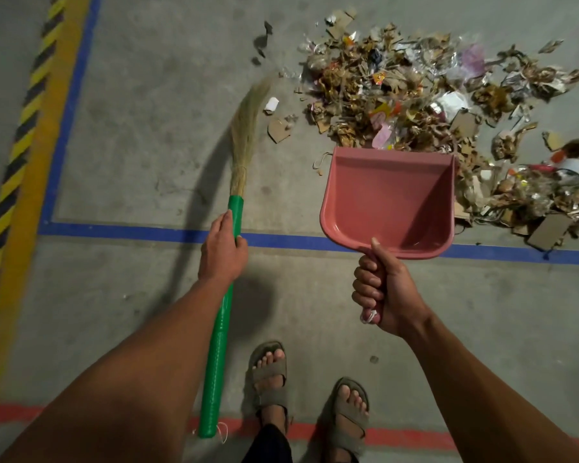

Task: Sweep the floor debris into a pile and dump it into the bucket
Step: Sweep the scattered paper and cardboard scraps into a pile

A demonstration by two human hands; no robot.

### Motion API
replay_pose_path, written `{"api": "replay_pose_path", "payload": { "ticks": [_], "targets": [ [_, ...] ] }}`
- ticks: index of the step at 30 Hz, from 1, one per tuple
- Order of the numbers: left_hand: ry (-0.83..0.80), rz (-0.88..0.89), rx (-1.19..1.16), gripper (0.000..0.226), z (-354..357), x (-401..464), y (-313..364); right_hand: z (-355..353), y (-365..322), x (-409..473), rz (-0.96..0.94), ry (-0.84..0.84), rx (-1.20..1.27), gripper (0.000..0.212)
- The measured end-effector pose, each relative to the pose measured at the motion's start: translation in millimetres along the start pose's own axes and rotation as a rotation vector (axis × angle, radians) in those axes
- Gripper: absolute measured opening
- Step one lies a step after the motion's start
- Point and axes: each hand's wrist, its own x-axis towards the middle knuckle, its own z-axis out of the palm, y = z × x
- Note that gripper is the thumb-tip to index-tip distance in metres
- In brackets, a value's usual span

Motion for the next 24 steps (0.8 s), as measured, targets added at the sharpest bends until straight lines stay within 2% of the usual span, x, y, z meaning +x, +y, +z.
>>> {"api": "replay_pose_path", "payload": {
  "ticks": [5, 9, 14, 16, 19, 24],
  "targets": [
    [-0.014, -0.114, -0.001, 0.063, 1, 43, -13, 10, 1, 26, 0.002, 0.019, 0.019, 0.049],
    [-0.174, -0.202, 0.023, 0.047, 12, 73, 5, 22, 1, 50, -0.003, 0.032, 0.026, 0.048],
    [-0.441, 0.061, 0.103, 0.046, 43, 65, 64, 29, 4, 69, -0.015, 0.044, 0.066, 0.049],
    [-0.536, 0.153, 0.127, 0.034, 50, 56, 85, 28, 2, 69, -0.032, 0.058, 0.083, 0.05],
    [-0.535, 0.309, 0.144, 0.024, 56, 35, 111, 25, -6, 61, -0.074, 0.099, 0.115, 0.05],
    [-0.504, 0.488, 0.18, 0.039, 50, 22, 125, 22, -28, 45, -0.129, 0.13, 0.146, 0.049]
  ]
}}
